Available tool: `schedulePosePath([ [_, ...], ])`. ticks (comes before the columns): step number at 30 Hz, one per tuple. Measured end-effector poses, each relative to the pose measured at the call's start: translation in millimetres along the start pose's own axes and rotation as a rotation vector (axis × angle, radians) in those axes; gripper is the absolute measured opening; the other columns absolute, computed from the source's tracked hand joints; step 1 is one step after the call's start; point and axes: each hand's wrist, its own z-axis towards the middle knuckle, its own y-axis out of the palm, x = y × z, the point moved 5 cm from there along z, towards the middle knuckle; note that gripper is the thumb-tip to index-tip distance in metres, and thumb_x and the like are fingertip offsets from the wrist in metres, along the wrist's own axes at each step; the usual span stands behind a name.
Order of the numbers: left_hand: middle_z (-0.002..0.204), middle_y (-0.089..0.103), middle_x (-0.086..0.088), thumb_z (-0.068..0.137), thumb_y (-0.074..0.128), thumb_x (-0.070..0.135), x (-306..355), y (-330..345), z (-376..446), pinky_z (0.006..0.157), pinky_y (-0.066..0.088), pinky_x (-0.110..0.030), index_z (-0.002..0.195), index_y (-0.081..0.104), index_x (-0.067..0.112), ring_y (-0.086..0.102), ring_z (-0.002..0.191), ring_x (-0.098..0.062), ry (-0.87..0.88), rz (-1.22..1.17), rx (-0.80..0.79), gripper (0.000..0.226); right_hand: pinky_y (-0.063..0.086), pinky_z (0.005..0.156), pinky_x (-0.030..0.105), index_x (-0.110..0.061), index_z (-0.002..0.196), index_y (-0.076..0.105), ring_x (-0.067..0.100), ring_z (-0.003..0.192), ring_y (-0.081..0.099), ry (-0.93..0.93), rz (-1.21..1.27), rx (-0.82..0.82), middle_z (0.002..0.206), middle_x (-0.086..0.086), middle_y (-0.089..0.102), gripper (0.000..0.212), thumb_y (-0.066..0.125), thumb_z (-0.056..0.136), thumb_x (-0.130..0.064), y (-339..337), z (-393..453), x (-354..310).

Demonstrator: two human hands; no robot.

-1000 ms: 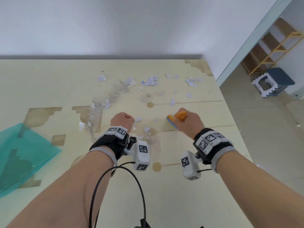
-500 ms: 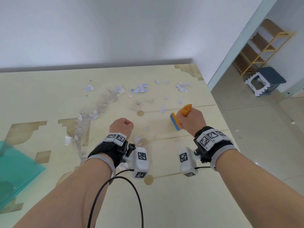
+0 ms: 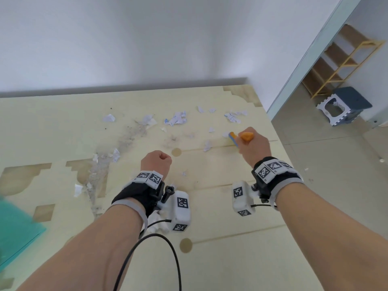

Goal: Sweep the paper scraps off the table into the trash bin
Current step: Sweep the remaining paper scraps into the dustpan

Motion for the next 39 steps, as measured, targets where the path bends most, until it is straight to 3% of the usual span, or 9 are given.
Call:
schedulePosePath([
  [5,0.095,0.071,-0.009,0.088,0.056,0.017,12,5,4,0.08,0.053,-0.033,0.092,0.068,0.009,0.066,0.092,-0.028,0.025,-0.058,0.004,0.015,0.054,0.065,0.038,-0.009,0.08,0.059,0.018,0.055,0.06,0.019,0.217,-0.203,0.064,0.009,0.063,0.01,0.056,0.084,-0.018,13,-3,-13],
  [11,0.095,0.071,-0.009,0.089,0.055,0.016,13,5,8,0.077,0.052,-0.032,0.095,0.069,0.009,0.066,0.091,-0.028,0.024,-0.049,0.017,0.016,0.053,0.076,0.046,-0.01,0.089,0.06,0.037,0.078,0.065,-0.012,0.072,0.143,0.079,0.015,0.067,0.013,0.054,0.087,-0.021,-25,21,1],
  [16,0.097,0.071,-0.008,0.09,0.055,0.017,18,13,14,0.077,0.05,-0.03,0.094,0.068,0.009,0.066,0.092,-0.027,0.03,-0.026,0.007,0.016,0.053,0.08,0.046,-0.009,0.089,0.061,0.035,0.081,0.067,-0.01,0.025,-0.119,0.085,0.015,0.068,0.01,0.057,0.086,-0.018,12,15,-5],
  [20,0.096,0.071,-0.006,0.089,0.056,0.017,27,18,18,0.08,0.05,-0.031,0.093,0.068,0.011,0.066,0.093,-0.026,0.048,-0.034,0.008,0.015,0.052,0.052,0.026,-0.018,0.071,0.059,0.016,0.052,0.06,0.04,0.345,-0.194,0.069,0.011,0.063,0.016,0.058,0.085,-0.009,21,6,-11],
  [24,0.098,0.071,-0.006,0.089,0.056,0.017,36,21,20,0.084,0.051,-0.033,0.094,0.069,0.011,0.065,0.095,-0.026,0.074,-0.033,0.011,0.015,0.052,0.054,0.029,-0.017,0.075,0.058,0.018,0.051,0.06,0.04,0.43,0.146,0.063,0.01,0.063,0.012,0.058,0.087,-0.017,-17,15,6],
  [29,0.097,0.07,-0.005,0.089,0.056,0.016,41,28,24,0.08,0.049,-0.029,0.093,0.068,0.011,0.064,0.094,-0.025,0.077,-0.042,0.012,0.014,0.038,0.057,0.029,-0.01,0.081,0.051,0.029,0.067,0.052,0.168,0.032,0.446,0.06,0.001,0.05,0.022,0.045,0.092,-0.028,-55,37,45],
  [34,0.096,0.07,-0.005,0.089,0.056,0.016,47,37,29,0.075,0.046,-0.026,0.091,0.067,0.012,0.064,0.091,-0.023,0.072,-0.026,-0.005,0.012,0.038,0.06,0.029,-0.01,0.083,0.049,0.029,0.068,0.052,0.166,-0.133,0.16,0.067,0.005,0.055,0.024,0.05,0.092,-0.032,-27,48,35],
  [37,0.095,0.07,-0.004,0.089,0.056,0.017,54,39,31,0.074,0.044,-0.025,0.092,0.067,0.012,0.064,0.089,-0.023,0.087,-0.021,-0.017,0.013,0.049,0.056,0.03,-0.009,0.078,0.055,0.023,0.057,0.058,0.149,0.3,-0.041,0.064,0.008,0.06,0.012,0.057,0.085,-0.019,-3,42,18],
  [39,0.094,0.07,-0.005,0.089,0.056,0.017,57,39,32,0.074,0.044,-0.025,0.092,0.067,0.012,0.065,0.09,-0.024,0.095,-0.029,-0.018,0.013,0.051,0.052,0.029,-0.016,0.072,0.056,0.016,0.05,0.057,0.119,0.448,0.032,0.06,0.006,0.061,0.012,0.058,0.084,-0.016,-8,43,13],
])
